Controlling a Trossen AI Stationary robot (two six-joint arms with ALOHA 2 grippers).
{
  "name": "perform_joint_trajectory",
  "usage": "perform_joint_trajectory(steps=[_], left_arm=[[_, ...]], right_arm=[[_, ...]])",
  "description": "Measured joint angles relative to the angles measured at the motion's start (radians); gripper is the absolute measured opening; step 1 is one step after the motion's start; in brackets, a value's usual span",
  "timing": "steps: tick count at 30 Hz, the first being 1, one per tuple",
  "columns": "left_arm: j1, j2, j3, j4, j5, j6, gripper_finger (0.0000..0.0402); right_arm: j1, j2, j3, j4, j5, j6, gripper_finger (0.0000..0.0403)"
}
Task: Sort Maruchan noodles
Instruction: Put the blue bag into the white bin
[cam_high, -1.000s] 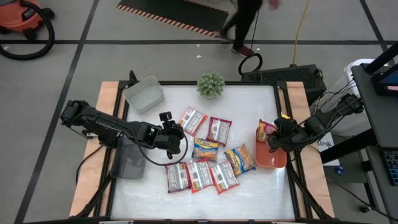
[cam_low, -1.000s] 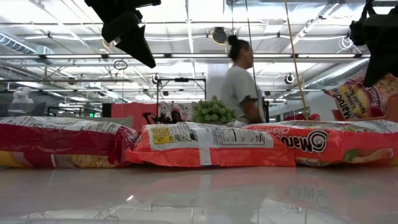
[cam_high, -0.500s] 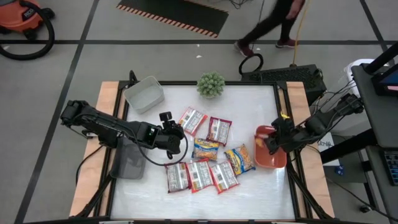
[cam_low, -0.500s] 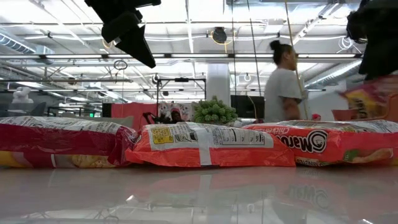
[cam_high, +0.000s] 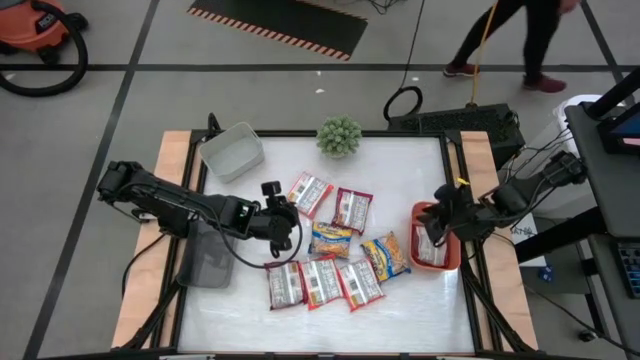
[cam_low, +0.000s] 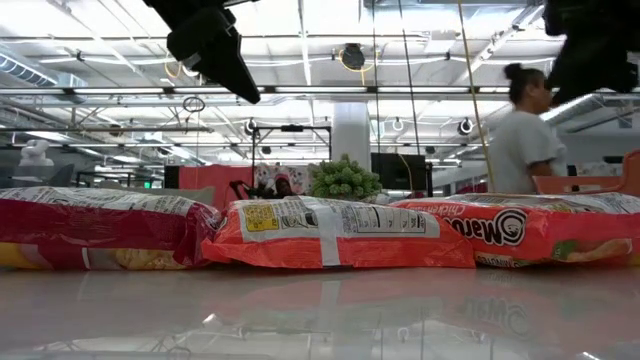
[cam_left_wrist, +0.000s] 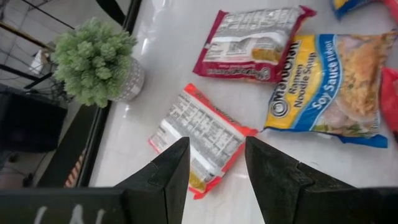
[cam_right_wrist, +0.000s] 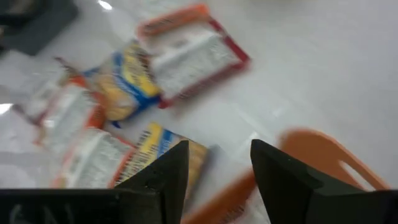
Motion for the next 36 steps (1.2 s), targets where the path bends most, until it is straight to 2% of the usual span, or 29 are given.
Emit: perform_joint_trajectory(steps=[8, 12, 22, 28, 36], left_arm=[[0.021, 0.000, 0.000, 0.005, 0.004, 0.005, 0.0161], [0.034, 0.000, 0.000, 0.005, 0.005, -0.003, 0.0161], [0.051, 0.000, 0.000, 0.005, 0.080, -0.005, 0.0161], [0.051, 0.000, 0.000, 0.012, 0.085, 0.010, 0.0161], [0.051, 0.000, 0.000, 0.029, 0.085, 0.022, 0.0161]], right_arm=[[-0.069, 0.038, 0.000, 0.446, 0.001, -0.376, 0.0164], [-0.118, 0.081, 0.000, 0.578, -0.005, -0.491, 0.0164], [-0.301, 0.226, 0.000, 0.685, -0.226, -0.574, 0.0164], [-0.400, 0.333, 0.000, 0.748, -0.357, -0.605, 0.0164], [-0.462, 0.522, 0.072, 0.730, -0.483, -0.630, 0.0171]])
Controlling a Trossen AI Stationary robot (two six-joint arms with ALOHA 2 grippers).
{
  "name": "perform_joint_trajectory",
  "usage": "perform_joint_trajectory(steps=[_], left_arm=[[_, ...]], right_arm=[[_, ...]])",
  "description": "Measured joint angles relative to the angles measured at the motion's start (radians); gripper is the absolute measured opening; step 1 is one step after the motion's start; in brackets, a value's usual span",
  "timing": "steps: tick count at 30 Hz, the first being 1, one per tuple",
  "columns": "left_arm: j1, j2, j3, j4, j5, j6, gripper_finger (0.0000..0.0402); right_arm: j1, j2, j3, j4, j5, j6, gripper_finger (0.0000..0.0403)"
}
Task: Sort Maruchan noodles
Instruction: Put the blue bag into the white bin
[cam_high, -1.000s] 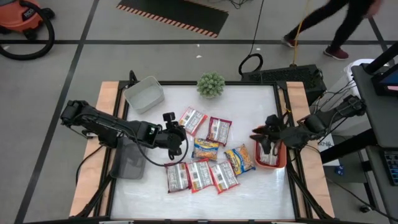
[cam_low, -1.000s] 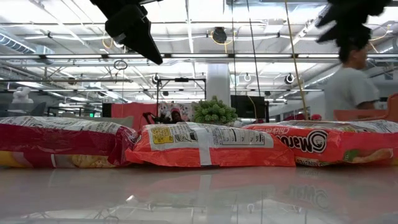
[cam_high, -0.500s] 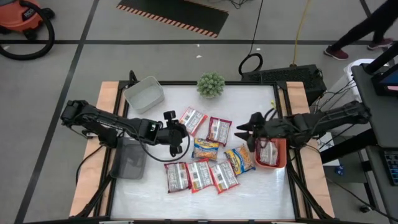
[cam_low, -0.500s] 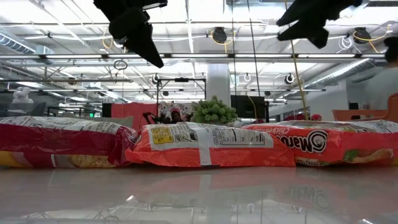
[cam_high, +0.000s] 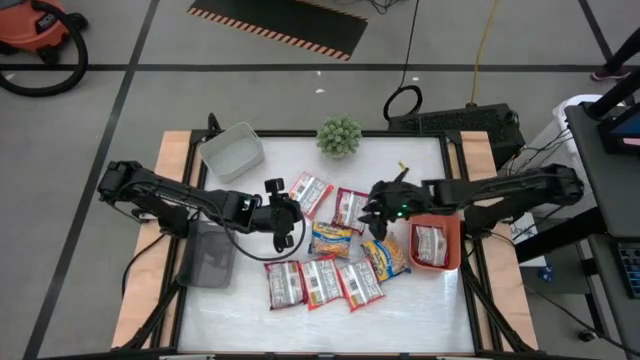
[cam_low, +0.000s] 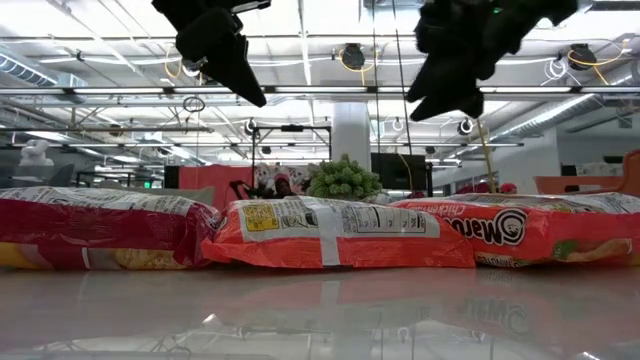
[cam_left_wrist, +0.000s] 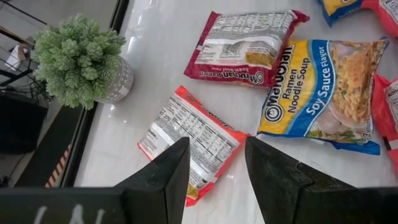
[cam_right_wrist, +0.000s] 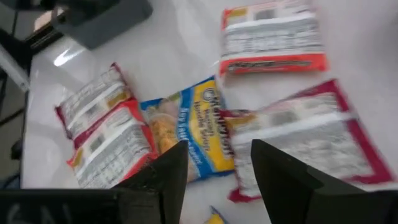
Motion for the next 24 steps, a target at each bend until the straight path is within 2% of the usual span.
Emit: perform_joint_trajectory(steps=[4, 7, 9, 12, 16, 24], left_arm=[[0.000, 0.000, 0.000, 0.002, 0.000, 0.000, 0.0161], [0.000, 0.000, 0.000, 0.000, 0.000, -0.001, 0.0161], [0.000, 0.000, 0.000, -0.006, 0.000, -0.004, 0.0161], [0.000, 0.000, 0.000, -0.006, 0.000, -0.004, 0.0161], [0.000, 0.000, 0.000, -0.007, 0.000, -0.014, 0.0161], [0.000, 0.000, 0.000, -0.014, 0.000, -0.024, 0.0161]], right_arm=[[0.000, 0.125, 0.088, -0.022, -0.070, -0.027, 0.0173], [0.011, 0.222, 0.166, -0.143, -0.100, -0.027, 0.0173], [0.027, 0.283, 0.202, -0.214, -0.159, -0.029, 0.0175], [0.057, 0.353, 0.224, -0.198, -0.249, -0.034, 0.0179], [0.065, 0.402, 0.234, -0.167, -0.296, -0.074, 0.0185], [0.058, 0.426, 0.233, -0.206, -0.250, -0.188, 0.0185]])
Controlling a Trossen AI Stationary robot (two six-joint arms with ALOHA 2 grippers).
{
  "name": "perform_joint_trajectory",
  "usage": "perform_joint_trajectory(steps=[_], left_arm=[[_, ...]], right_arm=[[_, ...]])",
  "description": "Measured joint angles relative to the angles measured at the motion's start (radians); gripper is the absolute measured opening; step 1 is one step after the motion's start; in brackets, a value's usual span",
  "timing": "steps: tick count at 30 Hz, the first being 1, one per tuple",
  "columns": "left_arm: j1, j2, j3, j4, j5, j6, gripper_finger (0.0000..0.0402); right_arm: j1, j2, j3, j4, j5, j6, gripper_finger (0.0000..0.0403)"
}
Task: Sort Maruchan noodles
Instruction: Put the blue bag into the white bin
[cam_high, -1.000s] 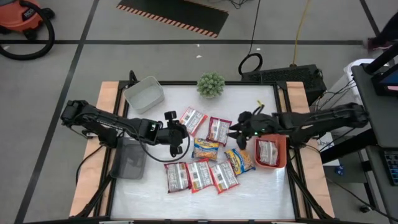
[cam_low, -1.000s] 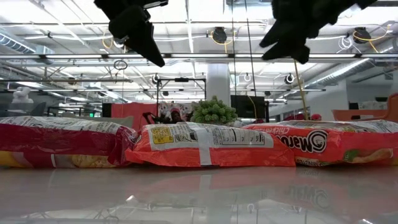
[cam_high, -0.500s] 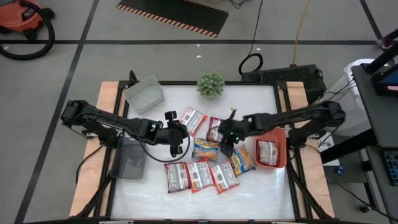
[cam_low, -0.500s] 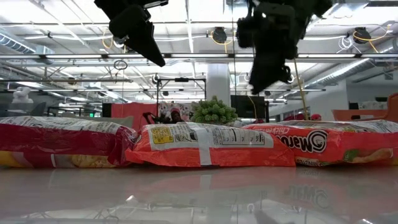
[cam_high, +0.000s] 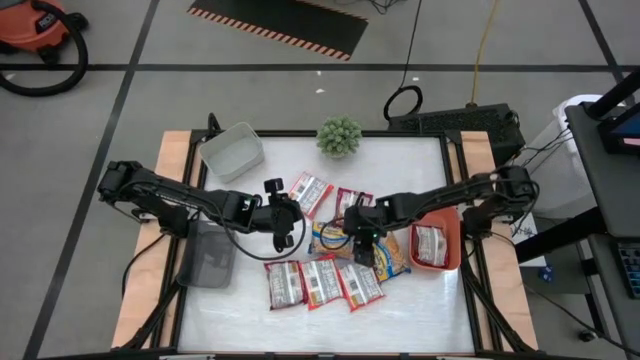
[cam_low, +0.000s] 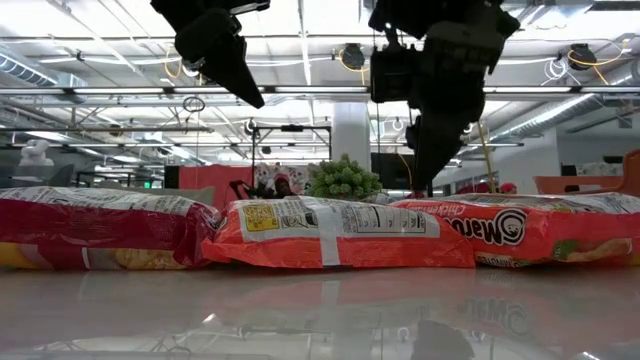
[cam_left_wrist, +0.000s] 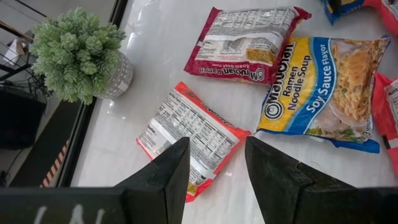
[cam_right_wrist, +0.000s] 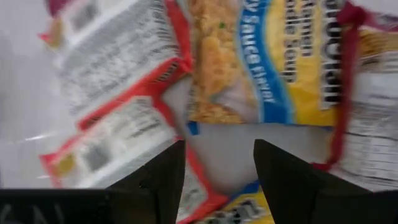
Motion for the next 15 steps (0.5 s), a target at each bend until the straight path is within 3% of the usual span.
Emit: perform_joint_trajectory(steps=[5, 15], left_arm=[[0.000, 0.000, 0.000, 0.000, 0.000, -0.001, 0.0161], [0.000, 0.000, 0.000, -0.001, 0.000, -0.002, 0.0161]], right_arm=[[0.000, 0.000, -0.026, -0.008, 0.050, -0.115, 0.0185], [-0.020, 0.000, -0.114, 0.007, 0.048, -0.077, 0.0185]])
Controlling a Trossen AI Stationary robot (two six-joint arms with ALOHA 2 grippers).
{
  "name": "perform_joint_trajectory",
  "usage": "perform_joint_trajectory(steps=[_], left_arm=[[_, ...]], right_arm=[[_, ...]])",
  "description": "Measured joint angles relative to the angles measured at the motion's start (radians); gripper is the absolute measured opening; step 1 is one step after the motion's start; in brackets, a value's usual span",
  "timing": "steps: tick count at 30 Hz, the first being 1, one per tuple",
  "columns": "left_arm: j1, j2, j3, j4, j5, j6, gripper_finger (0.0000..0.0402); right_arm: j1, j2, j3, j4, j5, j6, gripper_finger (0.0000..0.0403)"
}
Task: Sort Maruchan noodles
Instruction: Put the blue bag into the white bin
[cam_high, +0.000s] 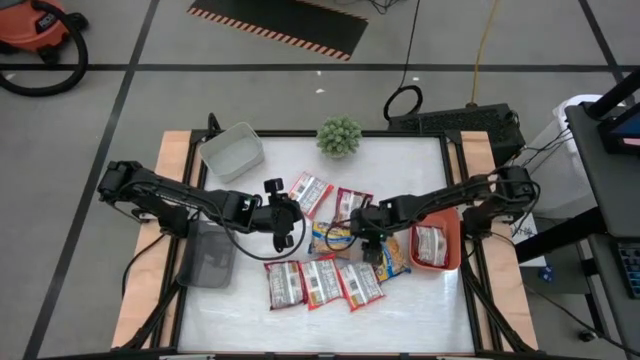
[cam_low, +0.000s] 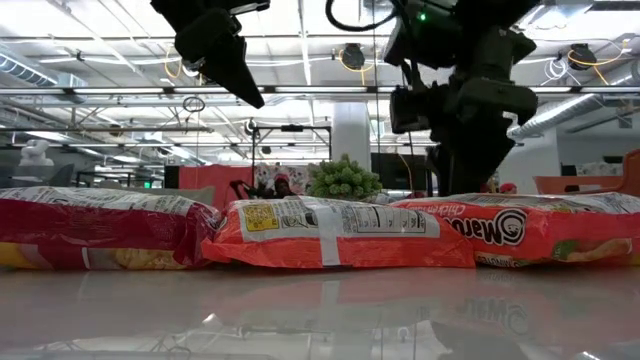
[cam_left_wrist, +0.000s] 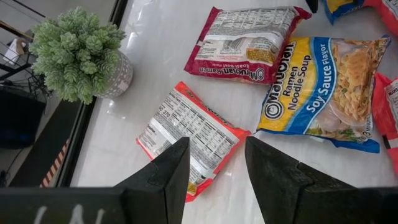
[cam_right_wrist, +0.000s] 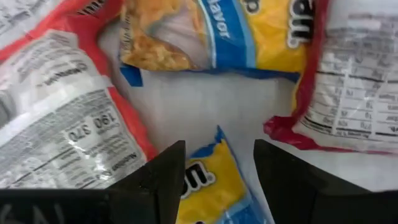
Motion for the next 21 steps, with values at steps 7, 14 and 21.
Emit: perform_joint_trajectory(steps=[7, 14, 21], left_arm=[[0.000, 0.000, 0.000, 0.001, 0.000, 0.000, 0.0161], [0.000, 0.000, 0.000, 0.001, 0.000, 0.000, 0.0161], [0.000, 0.000, 0.000, 0.001, 0.000, 0.009, 0.0161]], right_arm=[[-0.023, 0.000, -0.035, -0.003, -0.070, 0.026, 0.0160], [-0.030, 0.000, -0.036, -0.010, -0.101, -0.020, 0.0064], [-0.040, 0.000, -0.036, -0.009, -0.111, -0.071, 0.0009]])
